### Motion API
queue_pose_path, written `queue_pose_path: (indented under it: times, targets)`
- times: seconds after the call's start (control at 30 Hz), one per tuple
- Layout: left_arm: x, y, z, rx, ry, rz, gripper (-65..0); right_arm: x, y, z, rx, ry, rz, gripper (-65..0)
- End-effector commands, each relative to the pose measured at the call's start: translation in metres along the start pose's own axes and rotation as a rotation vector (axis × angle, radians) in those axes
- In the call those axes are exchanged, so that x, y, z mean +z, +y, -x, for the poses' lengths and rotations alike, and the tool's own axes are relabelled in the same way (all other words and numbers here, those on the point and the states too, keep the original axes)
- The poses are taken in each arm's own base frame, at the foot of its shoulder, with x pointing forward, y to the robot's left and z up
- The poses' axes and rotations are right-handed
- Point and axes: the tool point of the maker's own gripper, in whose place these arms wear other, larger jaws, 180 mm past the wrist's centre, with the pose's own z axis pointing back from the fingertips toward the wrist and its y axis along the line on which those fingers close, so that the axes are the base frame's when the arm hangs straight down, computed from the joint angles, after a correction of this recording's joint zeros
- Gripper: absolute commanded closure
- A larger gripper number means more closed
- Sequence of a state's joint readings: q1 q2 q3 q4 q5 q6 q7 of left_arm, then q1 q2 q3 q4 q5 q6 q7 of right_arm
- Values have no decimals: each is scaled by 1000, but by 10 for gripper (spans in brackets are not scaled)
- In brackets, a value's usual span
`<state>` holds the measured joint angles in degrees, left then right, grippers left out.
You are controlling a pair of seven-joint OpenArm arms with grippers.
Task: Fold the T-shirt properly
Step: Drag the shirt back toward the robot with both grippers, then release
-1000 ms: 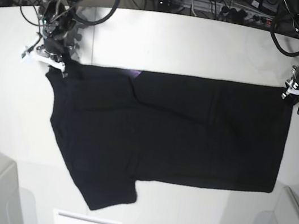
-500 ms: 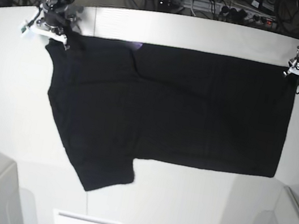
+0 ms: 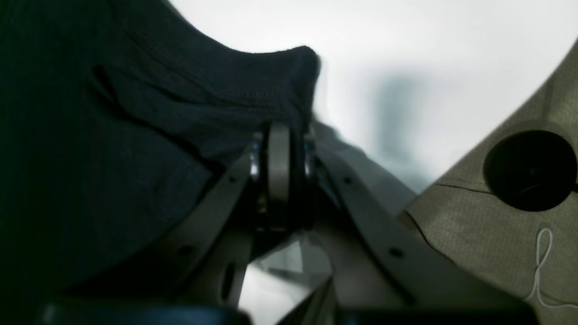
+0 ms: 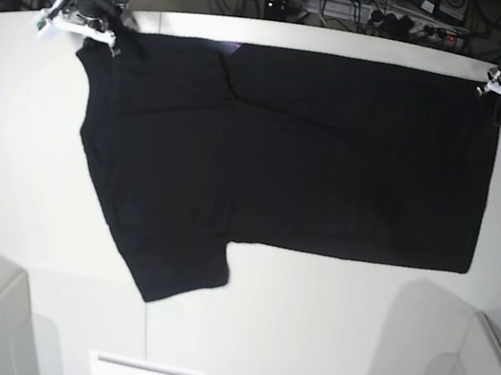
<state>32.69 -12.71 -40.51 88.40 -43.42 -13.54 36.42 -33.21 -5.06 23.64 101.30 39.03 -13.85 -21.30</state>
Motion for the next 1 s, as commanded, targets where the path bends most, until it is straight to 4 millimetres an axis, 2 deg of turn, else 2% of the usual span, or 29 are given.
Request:
queue_pose_path:
  times: [0.0,0.07,0.27,0.67,0.7,0.77,0.83,0.9,0.97]
  targets:
    - [6,12,11,-22,51,-37,0,5,-13,1,-2,11,37,0]
    - [8,13,13,-28,55,-40,0,7,-19,-6,-14,-6,52,0]
    - [10,16,17,-27,66,-47,0,13,-30,-6,-3,-5,74,0]
    - [11,17,19,-24,70,-48,0,13,-26,-6,-1,-6,64,0]
    - [11,16,18,-24,69,-47,-51,13,-25,-7,-1,-7,63,-44]
    - [11,16,18,-22,69,-45,-204,14,-23,-11,-1,-19,56,-218]
    - [11,16,17,-23,65,-45,-334,18,-18,-18,4,-41,44,-357]
    - [12,10,10,-35,48,-33,-410,21,-12,-27,10,-65,28,-389]
    - [15,0,-3,-62,13,-14,-428,24,-4,-35,16,-89,10,-377]
